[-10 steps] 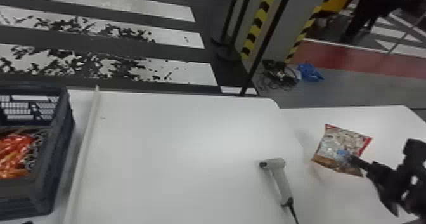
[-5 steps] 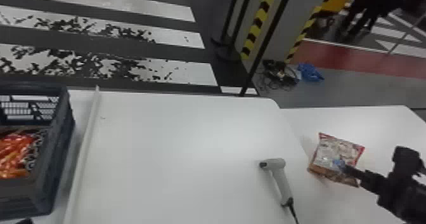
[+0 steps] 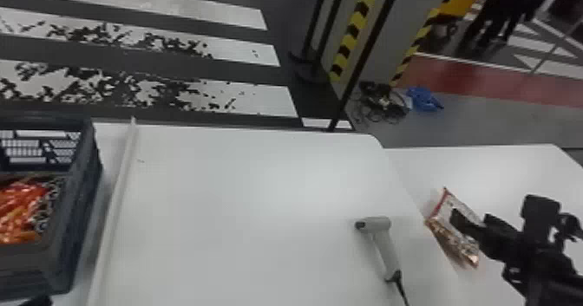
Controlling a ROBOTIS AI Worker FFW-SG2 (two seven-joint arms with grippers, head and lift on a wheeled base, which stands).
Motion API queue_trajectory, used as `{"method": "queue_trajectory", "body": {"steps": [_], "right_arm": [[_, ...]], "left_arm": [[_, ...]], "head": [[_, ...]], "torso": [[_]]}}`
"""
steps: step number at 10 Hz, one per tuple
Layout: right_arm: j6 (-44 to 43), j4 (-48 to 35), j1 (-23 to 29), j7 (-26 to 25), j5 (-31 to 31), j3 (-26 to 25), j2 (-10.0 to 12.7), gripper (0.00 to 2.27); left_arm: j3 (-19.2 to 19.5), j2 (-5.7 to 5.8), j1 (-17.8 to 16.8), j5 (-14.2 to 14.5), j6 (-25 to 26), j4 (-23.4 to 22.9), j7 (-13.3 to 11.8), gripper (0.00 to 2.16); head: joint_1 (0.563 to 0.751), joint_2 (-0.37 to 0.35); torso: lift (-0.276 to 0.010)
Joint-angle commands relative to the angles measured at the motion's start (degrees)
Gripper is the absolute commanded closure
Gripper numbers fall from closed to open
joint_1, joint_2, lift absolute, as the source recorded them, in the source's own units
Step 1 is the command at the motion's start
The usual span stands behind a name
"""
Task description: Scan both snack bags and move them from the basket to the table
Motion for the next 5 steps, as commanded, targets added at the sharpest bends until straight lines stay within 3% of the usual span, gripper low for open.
{"method": "queue_trajectory", "body": {"steps": [1, 5], "right_arm": [[-0.12, -10.18, 5.2, -0.07, -0.05, 1.56, 3.65, 0.04], [2.52, -30.57, 16.01, -0.42, -6.65, 3.67, 11.2, 0.05]], "left_arm": [[-0.16, -0.18, 0.17, -0.75, 1.67, -1.0, 0.35, 0.07], [-1.65, -0.36, 0.7, -2.95, 2.9, -2.94, 2.2, 0.07]], "head": [[0.695, -0.35], [0.695, -0.35]], "torso": [[-0.098], [-0.098]]}}
